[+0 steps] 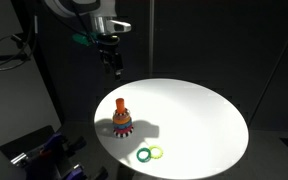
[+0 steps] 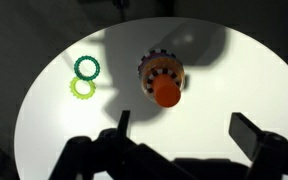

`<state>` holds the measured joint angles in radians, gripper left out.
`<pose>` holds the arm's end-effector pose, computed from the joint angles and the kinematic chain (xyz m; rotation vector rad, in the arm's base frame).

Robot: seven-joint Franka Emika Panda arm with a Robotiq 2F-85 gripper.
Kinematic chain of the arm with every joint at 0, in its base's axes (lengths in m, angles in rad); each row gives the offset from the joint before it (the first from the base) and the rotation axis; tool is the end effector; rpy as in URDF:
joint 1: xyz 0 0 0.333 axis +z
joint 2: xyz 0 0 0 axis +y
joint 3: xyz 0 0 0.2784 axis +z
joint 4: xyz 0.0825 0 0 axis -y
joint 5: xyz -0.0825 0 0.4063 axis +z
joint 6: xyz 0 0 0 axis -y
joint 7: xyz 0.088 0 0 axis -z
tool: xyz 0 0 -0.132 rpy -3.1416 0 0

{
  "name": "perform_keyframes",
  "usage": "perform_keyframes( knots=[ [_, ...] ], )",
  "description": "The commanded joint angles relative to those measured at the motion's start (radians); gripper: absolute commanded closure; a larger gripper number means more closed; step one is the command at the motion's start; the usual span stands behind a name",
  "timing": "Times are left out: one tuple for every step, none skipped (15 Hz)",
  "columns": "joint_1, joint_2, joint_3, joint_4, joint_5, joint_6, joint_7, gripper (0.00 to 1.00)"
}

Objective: Take the dark green ring off the stack and place it on the table

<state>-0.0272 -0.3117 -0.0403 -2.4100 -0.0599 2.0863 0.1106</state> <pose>0.4709 -0.0355 0.3569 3.0934 -0.2266 -0.0173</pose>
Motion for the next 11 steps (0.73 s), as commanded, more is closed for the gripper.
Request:
perform_keyframes(
  knots=[
    [0.009,-0.066,0.017,0.052,0.032,-0.081,-0.021,0.00],
    [0.008,-0.076,0.024,0.067,0.028,-0.103,-0.011,0.00],
    [0.007,-0.082,0.028,0.083,0.026,-0.127,-0.006,0.00],
    [0.006,-0.085,0.031,0.096,0.025,-0.149,-0.005,0.00],
    [0.005,-0.088,0.033,0.107,0.023,-0.167,-0.002,0.00],
    [0.005,-0.089,0.032,0.115,0.023,-0.182,-0.008,0.00],
    [0.003,-0.090,0.034,0.082,0.014,-0.137,-0.004,0.00],
    [0.003,-0.091,0.034,0.086,0.014,-0.142,-0.004,0.00],
    [0.003,-0.090,0.035,0.083,0.014,-0.141,-0.004,0.00],
    [0.003,-0.089,0.035,0.081,0.014,-0.141,-0.004,0.00],
    [0.003,-0.087,0.035,0.081,0.014,-0.141,-0.004,0.00]
  ],
)
